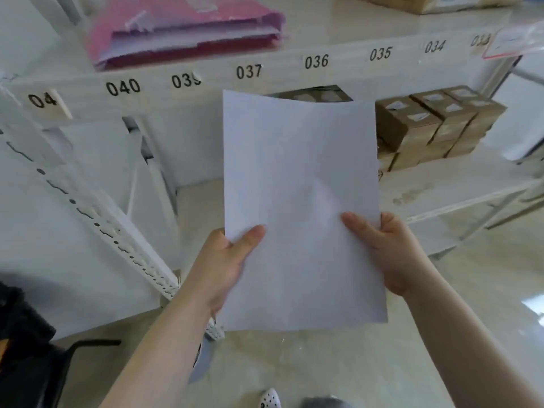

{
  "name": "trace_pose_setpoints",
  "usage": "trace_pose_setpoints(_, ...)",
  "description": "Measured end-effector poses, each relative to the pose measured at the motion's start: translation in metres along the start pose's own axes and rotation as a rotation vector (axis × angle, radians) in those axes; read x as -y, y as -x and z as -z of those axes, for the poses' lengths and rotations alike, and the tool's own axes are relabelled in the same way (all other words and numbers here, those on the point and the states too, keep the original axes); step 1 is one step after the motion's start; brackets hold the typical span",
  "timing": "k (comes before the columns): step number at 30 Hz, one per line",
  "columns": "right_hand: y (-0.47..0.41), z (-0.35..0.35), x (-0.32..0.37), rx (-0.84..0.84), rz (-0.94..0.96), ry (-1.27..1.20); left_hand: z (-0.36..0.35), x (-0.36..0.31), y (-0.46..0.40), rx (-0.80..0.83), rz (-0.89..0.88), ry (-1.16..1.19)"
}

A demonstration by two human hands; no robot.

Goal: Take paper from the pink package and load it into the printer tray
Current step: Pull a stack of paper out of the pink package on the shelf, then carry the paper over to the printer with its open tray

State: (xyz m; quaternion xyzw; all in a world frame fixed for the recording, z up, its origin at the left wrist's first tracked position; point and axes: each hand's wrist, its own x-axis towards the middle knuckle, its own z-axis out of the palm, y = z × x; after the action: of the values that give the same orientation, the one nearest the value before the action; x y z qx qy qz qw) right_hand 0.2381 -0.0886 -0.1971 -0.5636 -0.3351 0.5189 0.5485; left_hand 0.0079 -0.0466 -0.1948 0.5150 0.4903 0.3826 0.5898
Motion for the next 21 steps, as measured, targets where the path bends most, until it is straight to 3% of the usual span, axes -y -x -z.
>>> trace_pose_setpoints(10, 0.079, 0.152, -0.047, -0.4, -0.076, -0.147, -0.158, 0.046, -0.012, 0.365, 0.157, -0.12)
trace_pose_setpoints(21, 0.247, 0.389, -0.133, -0.874, -0.223, -0.278, -0.443, 0.134, 0.088, 0.791, 0.355, -0.267)
